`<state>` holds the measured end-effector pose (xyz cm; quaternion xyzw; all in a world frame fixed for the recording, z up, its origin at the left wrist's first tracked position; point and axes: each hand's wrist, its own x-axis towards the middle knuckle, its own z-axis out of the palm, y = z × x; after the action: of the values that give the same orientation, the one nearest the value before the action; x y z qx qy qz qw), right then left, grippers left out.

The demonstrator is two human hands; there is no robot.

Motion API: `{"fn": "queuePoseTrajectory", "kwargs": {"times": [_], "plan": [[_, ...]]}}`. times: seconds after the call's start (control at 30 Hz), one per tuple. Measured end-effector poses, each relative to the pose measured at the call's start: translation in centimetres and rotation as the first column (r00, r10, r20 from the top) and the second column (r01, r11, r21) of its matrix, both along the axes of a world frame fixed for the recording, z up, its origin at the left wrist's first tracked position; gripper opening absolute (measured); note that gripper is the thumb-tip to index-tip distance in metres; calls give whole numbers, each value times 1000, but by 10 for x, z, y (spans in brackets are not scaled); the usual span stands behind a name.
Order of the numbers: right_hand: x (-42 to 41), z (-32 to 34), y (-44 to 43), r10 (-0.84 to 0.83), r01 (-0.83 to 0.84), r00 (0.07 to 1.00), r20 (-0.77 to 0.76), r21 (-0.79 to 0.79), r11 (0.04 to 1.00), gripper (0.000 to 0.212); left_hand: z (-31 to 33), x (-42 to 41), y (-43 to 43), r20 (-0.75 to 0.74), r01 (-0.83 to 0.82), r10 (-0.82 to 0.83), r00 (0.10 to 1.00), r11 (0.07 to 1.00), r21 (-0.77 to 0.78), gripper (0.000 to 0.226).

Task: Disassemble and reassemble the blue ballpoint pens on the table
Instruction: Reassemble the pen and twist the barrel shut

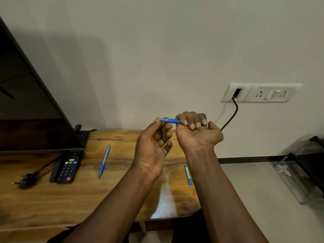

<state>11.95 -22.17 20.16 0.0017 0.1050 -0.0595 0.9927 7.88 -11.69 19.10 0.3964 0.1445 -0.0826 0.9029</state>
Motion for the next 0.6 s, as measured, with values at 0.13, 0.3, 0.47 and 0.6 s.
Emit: {"fn": "queuePoseTrajectory", "kwargs": {"times": [0.13, 0.3, 0.47, 0.6], "plan": [[0, -3, -2, -5, 6, 1000, 27, -17, 1000, 36, -3, 0, 1, -1, 34, -34, 999, 999, 32, 16], [0, -2, -6, 43, -39, 998, 45, -85, 996, 44, -4, 1, 10, -18, 76, -75, 997, 990, 120, 17], [-1, -3, 4, 136, -122, 987, 79, -161, 979, 44, -4, 4, 33, 30, 86, -95, 995, 972, 219, 17], [-2, -2, 19, 213, -191, 975, 67, -238, 952, 35, -10, 3, 53, 92, 59, -78, 993, 980, 192, 13]]}}
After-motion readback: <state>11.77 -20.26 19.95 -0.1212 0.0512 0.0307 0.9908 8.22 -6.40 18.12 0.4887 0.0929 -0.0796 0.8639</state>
